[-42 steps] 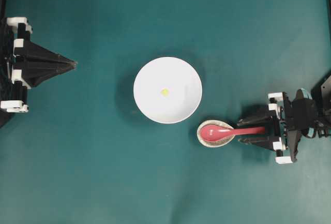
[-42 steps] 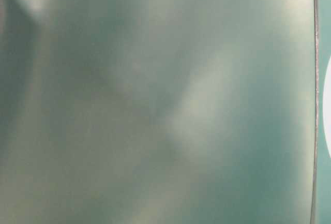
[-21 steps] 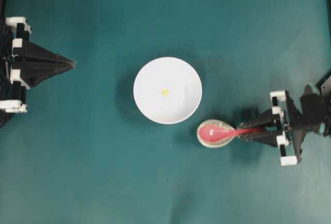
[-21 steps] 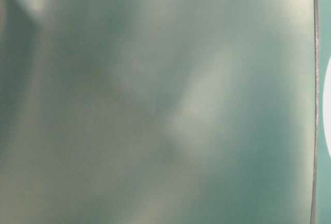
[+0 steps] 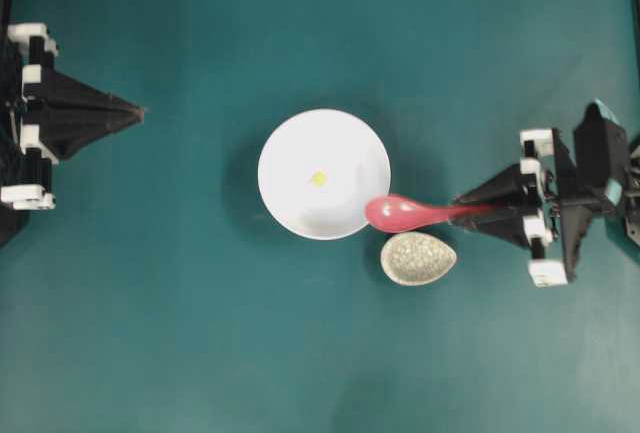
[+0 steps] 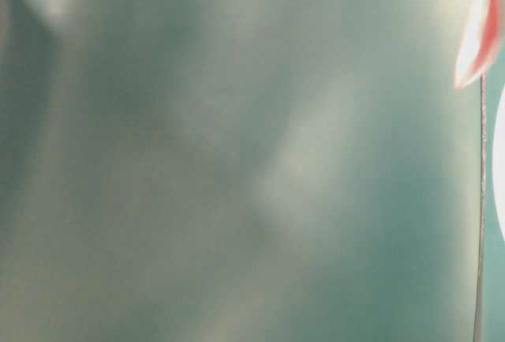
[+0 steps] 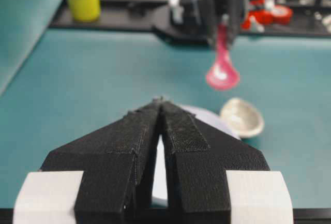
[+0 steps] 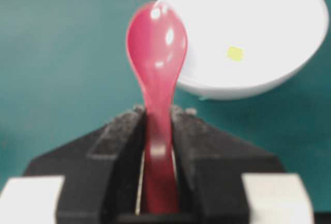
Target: Scoop the yellow hexagonal prism block from the bowl with a spoon using the right arm.
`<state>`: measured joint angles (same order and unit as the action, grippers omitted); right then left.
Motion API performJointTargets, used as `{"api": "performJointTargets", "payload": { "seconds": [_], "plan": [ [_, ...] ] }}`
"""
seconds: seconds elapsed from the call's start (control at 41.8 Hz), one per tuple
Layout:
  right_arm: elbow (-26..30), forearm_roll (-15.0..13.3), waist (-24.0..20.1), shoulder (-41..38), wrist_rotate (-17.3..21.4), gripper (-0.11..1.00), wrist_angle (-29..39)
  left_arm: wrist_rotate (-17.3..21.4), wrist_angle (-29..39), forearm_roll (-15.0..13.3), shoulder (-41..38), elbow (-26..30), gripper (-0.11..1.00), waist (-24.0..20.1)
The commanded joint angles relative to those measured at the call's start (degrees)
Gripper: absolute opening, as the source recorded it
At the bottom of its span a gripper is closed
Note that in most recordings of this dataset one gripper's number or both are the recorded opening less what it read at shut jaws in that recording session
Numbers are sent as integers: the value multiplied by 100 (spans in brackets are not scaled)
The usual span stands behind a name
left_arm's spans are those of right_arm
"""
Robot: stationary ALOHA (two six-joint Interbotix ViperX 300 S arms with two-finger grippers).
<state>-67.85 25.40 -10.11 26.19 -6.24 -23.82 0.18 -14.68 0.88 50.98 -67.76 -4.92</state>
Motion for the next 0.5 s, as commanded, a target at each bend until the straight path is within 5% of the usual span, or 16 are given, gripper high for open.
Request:
{"api": "performJointTargets", "payload": {
  "seconds": [0.0, 0.478],
  "plan": [
    [545, -18, 475, 176, -114, 21, 1116, 18, -26, 18, -70, 149, 1, -35],
    [2417, -105, 1863, -413, -105, 21, 4834, 9, -88, 18, -360, 158, 1, -105]
  ]
}}
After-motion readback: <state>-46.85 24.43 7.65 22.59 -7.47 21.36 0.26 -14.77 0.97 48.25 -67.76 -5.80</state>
